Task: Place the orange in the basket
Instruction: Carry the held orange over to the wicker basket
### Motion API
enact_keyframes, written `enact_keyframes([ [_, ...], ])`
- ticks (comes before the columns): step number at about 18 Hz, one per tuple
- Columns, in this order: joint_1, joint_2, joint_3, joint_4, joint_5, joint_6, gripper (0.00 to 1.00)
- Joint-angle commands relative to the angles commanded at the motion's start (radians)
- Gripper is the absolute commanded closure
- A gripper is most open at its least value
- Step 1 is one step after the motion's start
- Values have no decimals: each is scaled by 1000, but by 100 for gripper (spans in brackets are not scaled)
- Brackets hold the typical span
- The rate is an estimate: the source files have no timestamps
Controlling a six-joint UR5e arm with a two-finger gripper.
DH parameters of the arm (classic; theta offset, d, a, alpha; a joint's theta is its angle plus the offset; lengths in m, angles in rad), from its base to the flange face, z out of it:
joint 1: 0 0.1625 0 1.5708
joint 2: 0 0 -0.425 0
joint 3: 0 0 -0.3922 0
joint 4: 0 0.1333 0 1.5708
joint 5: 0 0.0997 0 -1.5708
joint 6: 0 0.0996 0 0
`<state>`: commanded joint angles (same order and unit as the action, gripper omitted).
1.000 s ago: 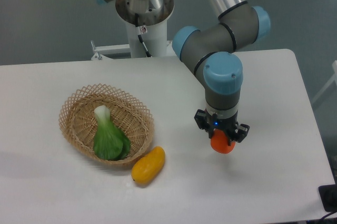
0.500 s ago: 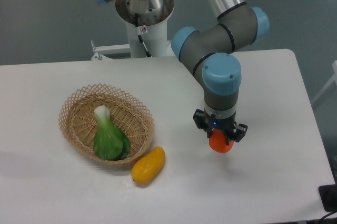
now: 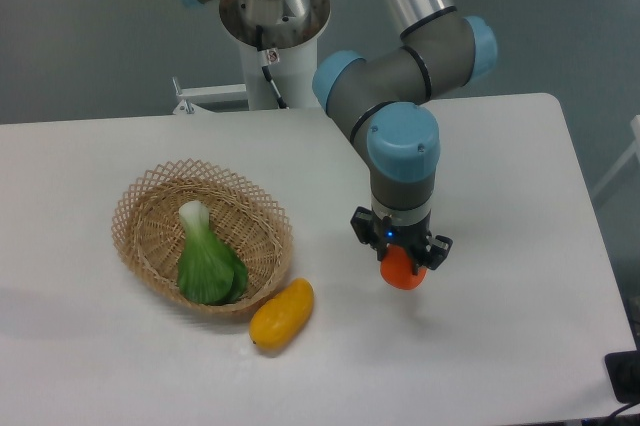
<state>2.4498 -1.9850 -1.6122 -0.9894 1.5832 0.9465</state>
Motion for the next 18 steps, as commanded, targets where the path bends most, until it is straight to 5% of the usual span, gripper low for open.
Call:
enact_keyframes([
  [7,-46,26,-26,-2,-132,-32,46],
  [18,-216,69,-83,-2,-132,-133,46],
])
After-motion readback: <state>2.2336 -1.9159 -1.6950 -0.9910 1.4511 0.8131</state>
